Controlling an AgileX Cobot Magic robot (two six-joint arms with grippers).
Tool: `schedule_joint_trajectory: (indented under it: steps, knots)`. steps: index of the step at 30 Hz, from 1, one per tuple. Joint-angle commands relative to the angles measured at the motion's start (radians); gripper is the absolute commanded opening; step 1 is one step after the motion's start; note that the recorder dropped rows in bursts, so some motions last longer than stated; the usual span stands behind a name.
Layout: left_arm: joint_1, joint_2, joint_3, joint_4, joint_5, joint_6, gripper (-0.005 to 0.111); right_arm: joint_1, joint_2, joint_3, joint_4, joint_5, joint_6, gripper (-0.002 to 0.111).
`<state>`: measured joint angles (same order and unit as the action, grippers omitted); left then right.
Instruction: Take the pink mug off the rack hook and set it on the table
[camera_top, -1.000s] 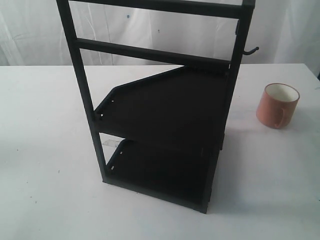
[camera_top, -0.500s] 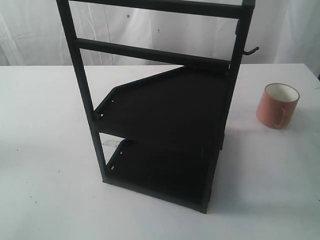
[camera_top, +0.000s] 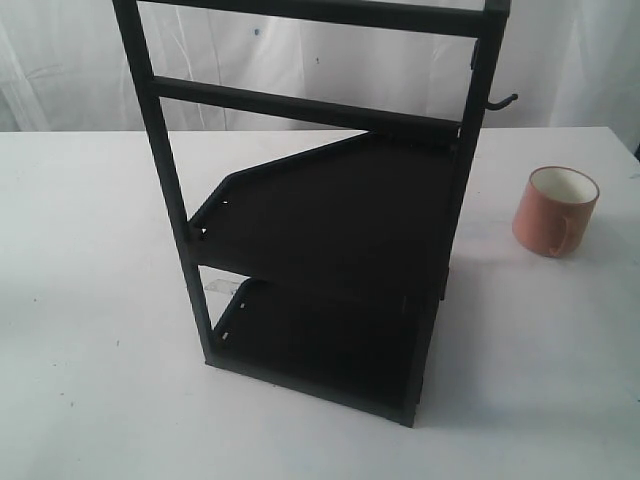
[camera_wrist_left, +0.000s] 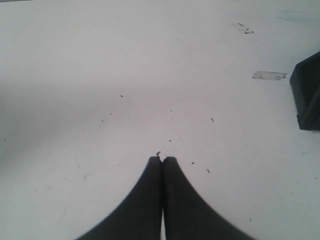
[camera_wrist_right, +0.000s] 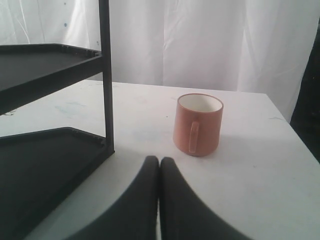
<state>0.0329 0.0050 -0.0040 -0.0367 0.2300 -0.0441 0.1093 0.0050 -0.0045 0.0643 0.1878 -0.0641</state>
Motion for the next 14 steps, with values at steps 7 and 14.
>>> schedule_joint_trajectory:
  steps: [7, 14]
  knots:
    - [0.002, -0.005, 0.004, -0.011, 0.003, -0.001, 0.000, 0.000, -0.005, 0.005, -0.006, -0.010, 0.017, 0.000]
    - [0.002, -0.005, 0.004, -0.011, 0.003, -0.001, 0.000, 0.000, -0.005, 0.005, -0.006, -0.010, 0.017, 0.000]
